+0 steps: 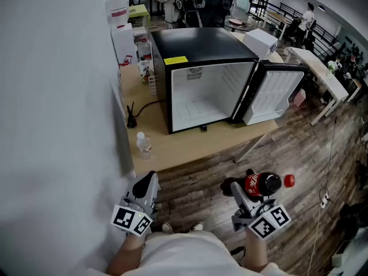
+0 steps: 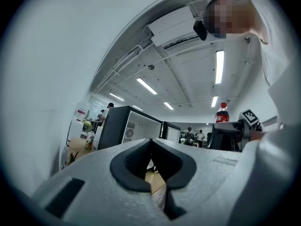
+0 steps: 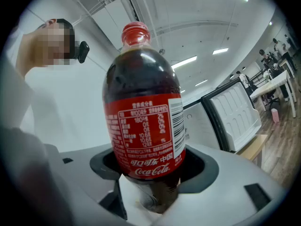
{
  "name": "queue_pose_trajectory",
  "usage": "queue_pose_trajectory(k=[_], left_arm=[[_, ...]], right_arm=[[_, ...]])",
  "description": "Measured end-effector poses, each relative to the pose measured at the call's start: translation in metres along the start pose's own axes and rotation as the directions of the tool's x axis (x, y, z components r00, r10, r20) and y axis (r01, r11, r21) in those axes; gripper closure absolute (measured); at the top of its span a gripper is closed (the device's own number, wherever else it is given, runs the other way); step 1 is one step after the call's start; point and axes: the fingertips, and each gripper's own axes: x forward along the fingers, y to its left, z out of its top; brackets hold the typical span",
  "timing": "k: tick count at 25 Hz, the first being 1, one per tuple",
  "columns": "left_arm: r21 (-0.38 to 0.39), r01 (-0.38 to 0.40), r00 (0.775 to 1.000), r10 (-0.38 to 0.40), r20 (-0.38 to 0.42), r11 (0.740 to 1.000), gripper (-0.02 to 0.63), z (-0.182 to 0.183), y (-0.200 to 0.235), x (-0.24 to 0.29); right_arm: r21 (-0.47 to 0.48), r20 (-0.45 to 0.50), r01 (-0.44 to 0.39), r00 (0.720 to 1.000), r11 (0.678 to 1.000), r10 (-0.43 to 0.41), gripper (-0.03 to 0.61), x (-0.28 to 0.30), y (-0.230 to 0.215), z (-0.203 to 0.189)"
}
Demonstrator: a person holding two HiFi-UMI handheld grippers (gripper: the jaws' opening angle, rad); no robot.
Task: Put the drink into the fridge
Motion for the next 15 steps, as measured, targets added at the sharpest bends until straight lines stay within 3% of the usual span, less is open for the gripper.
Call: queue_pose_trajectory(k=[15], left_arm=[[0.008,0.000,1.000,0.000,-0.024,1.000,0.601,-0.013,-0.018,0.003]], right_arm=[[-0.014,-0.024,0.004,1.000,1.000,-0.004,0.267,-0.011,-0.017,-0.003]])
